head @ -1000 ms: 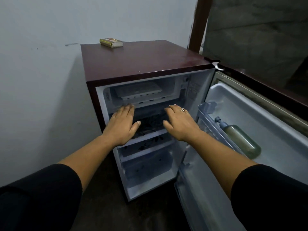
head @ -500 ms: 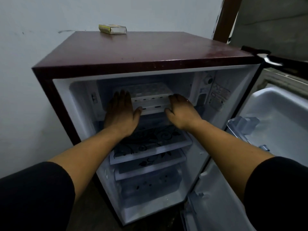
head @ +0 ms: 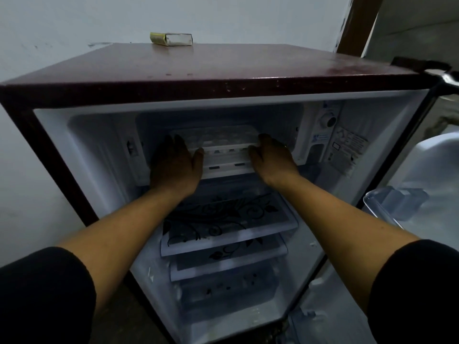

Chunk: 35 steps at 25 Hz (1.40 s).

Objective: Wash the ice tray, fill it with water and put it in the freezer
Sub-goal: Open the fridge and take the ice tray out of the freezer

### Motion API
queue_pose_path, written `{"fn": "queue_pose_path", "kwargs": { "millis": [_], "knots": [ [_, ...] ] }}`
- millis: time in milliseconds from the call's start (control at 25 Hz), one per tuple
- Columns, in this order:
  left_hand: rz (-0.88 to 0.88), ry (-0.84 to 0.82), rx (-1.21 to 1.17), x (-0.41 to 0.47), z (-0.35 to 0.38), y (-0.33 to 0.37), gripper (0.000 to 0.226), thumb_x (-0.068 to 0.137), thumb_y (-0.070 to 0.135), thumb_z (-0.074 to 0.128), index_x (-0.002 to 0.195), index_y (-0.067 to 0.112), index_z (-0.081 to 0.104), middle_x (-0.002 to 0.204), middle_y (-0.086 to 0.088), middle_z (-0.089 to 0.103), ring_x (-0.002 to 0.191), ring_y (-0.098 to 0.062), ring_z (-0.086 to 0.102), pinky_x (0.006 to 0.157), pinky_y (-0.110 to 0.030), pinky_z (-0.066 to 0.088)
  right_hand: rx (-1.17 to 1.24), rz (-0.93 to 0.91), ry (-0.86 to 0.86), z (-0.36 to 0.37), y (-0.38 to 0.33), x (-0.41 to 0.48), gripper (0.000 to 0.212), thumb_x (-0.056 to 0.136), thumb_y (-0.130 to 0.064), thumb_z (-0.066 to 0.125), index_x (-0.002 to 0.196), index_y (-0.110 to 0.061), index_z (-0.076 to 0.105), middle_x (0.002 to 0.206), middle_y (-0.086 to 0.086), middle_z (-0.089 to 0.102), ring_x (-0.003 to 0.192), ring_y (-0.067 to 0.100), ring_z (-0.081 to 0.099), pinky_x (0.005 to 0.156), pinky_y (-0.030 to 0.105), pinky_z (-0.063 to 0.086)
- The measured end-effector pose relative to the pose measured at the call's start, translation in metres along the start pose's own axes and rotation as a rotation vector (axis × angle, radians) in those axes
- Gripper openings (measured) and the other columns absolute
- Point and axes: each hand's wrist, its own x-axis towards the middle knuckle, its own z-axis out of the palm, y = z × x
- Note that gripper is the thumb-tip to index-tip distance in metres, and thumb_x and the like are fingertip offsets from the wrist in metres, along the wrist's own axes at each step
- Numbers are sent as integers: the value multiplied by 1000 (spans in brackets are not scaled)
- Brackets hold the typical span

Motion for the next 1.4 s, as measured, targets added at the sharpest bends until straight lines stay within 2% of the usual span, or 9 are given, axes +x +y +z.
{"fn": "queue_pose_path", "kwargs": {
  "millis": [200,480,600,760,880,1120,1200,1320,1400],
  "knots": [
    [-105,0,-210,-9,-13,7,74,110,57,24,167,10,18,171,-16,27,154,-37,32,126,-48,29,-154,95,227,1,-8,-9,34,111,-34,39,110,-8,60,101,16,68,102,37,59,78,38,37],
    [-126,15,-486,-55,-39,25,61,114,44,31,166,12,25,171,-11,30,155,-27,31,116,-25,23,767,512,194,-23,-6,-36,25,103,-8,53,126,-1,62,112,14,67,98,29,66,82,35,58],
    [-118,22,-565,-80,-42,30,58,114,38,34,164,10,30,169,-11,34,154,-27,34,111,-21,20,1030,627,159,-27,-7,-61,20,102,-2,46,116,-2,60,97,12,62,74,23,58,57,32,53],
    [-136,34,-738,-117,-46,35,62,107,46,36,160,14,41,161,-7,48,146,-25,45,123,-37,33,1076,680,176,-39,-6,-106,24,101,0,42,96,-6,64,84,8,61,62,17,50,56,32,48],
    [-293,25,-870,-143,-52,40,50,112,31,39,159,14,43,145,7,52,134,-16,49,107,-28,36,1080,687,203,-44,-11,-143,33,99,1,40,85,-12,67,73,5,58,57,13,46,53,29,45],
    [-536,-121,-1018,-202,-61,11,64,101,44,44,151,3,44,155,-18,52,140,-38,51,121,-55,37,1072,793,220,-42,-29,-235,34,100,-2,39,90,-13,70,72,3,61,54,11,45,47,23,42],
    [-571,-127,-1055,-225,-71,1,55,102,36,45,140,-3,51,135,-25,62,118,-36,64,102,-46,53,1067,818,236,-42,-39,-268,34,100,-3,40,92,-13,71,77,4,66,56,11,49,44,20,42],
    [-551,-139,-1090,-259,-93,-11,29,105,13,43,89,2,65,79,-5,64,70,-17,58,56,-25,46,1068,864,266,-41,-54,-315,30,100,-6,41,96,-11,71,81,8,68,56,13,50,42,21,41],
    [-549,-211,-1112,-283,-109,-19,30,106,7,46,89,14,70,81,1,70,70,-15,67,51,-20,53,1060,889,271,-41,-63,-347,28,99,-7,42,102,-5,70,84,12,65,53,13,49,41,22,42]
  ]
}}
